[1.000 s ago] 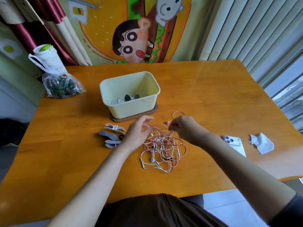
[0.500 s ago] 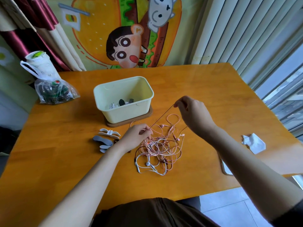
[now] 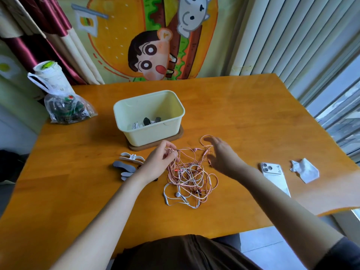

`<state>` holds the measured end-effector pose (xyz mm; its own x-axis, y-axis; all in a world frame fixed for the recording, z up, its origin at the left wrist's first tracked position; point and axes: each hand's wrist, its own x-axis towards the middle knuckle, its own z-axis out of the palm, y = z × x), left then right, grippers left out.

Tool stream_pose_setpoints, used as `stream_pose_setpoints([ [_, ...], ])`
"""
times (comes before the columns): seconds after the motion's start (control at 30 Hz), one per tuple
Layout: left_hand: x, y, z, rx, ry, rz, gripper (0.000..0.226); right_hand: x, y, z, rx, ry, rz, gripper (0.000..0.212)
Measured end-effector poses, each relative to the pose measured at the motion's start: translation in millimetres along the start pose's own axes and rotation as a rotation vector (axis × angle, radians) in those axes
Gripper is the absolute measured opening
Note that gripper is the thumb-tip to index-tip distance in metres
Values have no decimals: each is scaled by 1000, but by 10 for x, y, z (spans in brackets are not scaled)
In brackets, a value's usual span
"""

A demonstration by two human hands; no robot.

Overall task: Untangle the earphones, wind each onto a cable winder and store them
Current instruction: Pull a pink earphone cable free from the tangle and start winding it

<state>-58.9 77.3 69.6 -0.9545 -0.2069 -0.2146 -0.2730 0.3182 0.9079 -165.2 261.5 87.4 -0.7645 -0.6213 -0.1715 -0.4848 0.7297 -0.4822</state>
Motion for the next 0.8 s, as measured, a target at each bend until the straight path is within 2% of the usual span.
stream_pose_setpoints([
  [0.07, -12, 49, 19, 8, -9, -10, 15, -65, -218, 66, 88, -31, -171, 57],
  [0.13, -28, 107, 39, -1, -31, 3, 18, -78, -366, 114, 152, -7, -275, 49],
  [0.23, -45, 143, 46, -17, -50, 21, 12, -77, -472, 95, 216, 52, -264, 25],
  [0.3, -60, 136, 30, -37, -34, 6, 14, -68, -489, 75, 207, 87, -267, 18],
  [0.37, -77, 119, 24, -49, -22, -2, 16, -57, -487, 46, 200, 96, -267, 16],
  [0.47, -87, 81, 13, -71, 58, 26, 6, -48, -454, -10, 192, 116, -224, 16],
  [0.53, -78, 67, 7, -52, 92, 29, 11, -49, -428, -23, 163, 133, -212, 16],
  [0.7, -37, 25, 21, -19, 224, -58, 16, -82, -428, -15, 183, 164, -218, 13],
  [0.8, -13, -29, 5, 33, 225, -146, 19, -92, -434, -4, 227, 180, -232, 11],
])
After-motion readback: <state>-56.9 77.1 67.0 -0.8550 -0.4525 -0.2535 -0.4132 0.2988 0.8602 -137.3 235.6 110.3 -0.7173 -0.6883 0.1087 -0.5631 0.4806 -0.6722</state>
